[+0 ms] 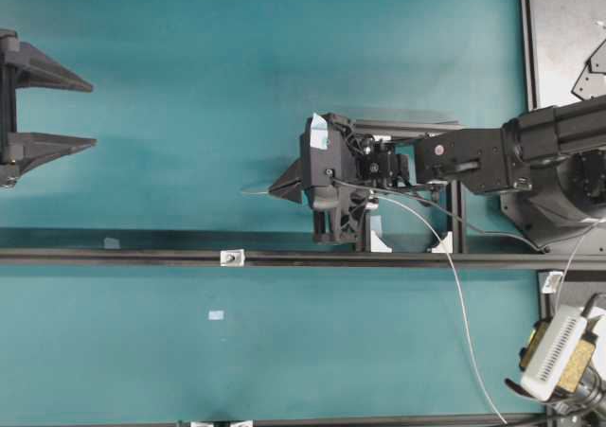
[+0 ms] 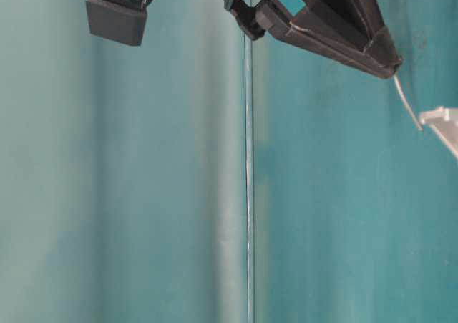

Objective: Insert the wire into the hole on the right side and pull it with the left arm.
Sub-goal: 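Lower the right gripper and grasp the white wire near its tip, then carry the wire with the right gripper toward the white clip on the rail, then push the wire tip through the clip hole with the right gripper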

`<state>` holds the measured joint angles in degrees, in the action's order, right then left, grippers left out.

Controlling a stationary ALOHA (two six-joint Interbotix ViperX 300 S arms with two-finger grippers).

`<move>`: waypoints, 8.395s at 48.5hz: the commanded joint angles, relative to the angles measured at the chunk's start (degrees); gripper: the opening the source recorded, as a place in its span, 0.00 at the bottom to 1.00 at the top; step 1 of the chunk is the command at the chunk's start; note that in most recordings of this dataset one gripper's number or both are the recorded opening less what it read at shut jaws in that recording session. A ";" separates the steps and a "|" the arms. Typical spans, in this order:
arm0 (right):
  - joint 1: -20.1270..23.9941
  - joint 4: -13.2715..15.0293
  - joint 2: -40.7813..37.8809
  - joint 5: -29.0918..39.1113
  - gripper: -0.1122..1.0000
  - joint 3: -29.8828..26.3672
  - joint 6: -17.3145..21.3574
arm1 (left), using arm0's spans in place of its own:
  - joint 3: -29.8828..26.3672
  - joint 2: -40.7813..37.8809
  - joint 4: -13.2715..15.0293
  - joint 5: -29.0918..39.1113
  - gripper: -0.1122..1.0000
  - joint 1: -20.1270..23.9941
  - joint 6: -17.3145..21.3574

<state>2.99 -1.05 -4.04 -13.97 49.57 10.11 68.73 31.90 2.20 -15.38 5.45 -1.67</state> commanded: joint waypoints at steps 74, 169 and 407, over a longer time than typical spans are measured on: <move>7.29 -3.78 25.93 -6.50 0.10 14.33 0.26 | -4.39 -21.18 0.35 -18.90 0.86 -14.15 -8.53; 35.24 -48.34 -10.37 -50.89 0.10 8.26 -16.61 | -14.50 -48.87 0.97 -44.56 0.86 -18.54 -6.33; 23.99 -30.76 -17.23 -48.08 0.10 -1.41 -14.94 | -18.98 -48.43 0.88 -36.04 0.86 -18.63 -12.22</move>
<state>26.81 -32.17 -21.88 -61.96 48.96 -4.75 50.54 -17.67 2.99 -51.59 -13.27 -13.80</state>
